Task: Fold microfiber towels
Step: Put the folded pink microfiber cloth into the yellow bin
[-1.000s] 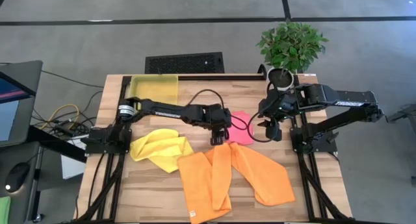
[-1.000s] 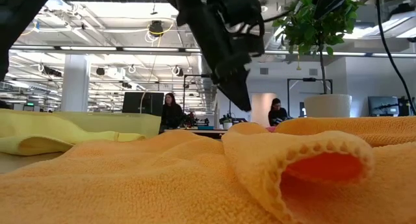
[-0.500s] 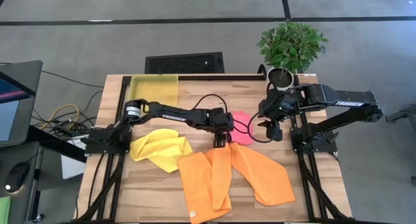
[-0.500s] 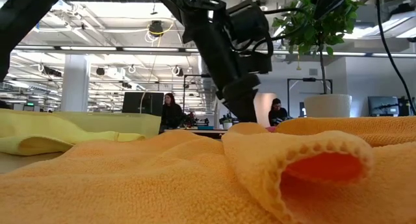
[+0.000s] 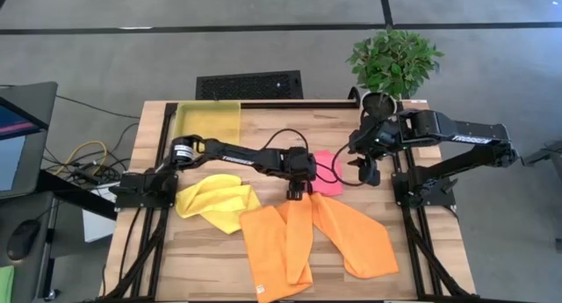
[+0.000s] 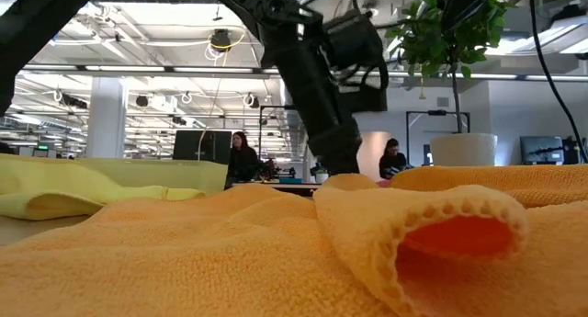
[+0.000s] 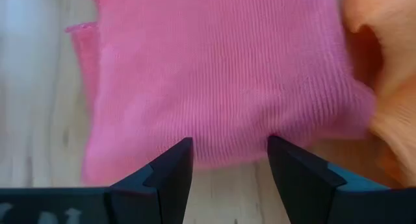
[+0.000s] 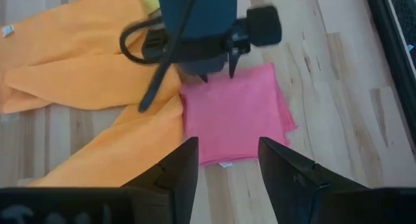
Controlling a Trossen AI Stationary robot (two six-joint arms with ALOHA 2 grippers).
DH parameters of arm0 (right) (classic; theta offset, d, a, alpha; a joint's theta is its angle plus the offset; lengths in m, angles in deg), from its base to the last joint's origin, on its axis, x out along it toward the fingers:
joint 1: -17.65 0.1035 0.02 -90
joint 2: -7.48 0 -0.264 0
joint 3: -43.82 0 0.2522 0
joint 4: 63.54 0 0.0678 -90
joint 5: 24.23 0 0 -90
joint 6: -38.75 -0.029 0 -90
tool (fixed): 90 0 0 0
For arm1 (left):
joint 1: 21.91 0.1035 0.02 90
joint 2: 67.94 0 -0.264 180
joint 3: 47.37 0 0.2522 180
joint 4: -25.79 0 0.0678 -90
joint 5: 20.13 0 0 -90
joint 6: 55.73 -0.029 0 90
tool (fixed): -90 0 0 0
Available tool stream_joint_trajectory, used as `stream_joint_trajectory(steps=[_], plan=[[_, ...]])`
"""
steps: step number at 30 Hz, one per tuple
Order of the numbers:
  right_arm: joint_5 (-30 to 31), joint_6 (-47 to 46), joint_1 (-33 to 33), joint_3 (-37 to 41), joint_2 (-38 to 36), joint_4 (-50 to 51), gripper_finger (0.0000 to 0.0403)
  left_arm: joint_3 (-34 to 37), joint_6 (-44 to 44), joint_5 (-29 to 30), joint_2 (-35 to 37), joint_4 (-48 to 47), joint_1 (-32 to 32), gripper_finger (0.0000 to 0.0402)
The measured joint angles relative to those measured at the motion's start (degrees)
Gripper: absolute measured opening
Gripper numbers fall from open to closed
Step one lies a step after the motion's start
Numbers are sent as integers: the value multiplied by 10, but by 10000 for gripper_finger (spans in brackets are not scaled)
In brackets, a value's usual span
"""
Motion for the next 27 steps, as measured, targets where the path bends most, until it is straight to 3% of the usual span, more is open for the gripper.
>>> stream_joint_trajectory(steps=[13, 19, 27], plan=[[0, 2, -3, 0, 0, 0, 182, 1, -34, -3, -12, 8, 4, 192], [0, 2, -3, 0, 0, 0, 182, 1, 21, -63, -12, 7, 21, 192], [0, 1, -3, 0, 0, 0, 182, 1, 77, -63, -12, 1, 44, 192]])
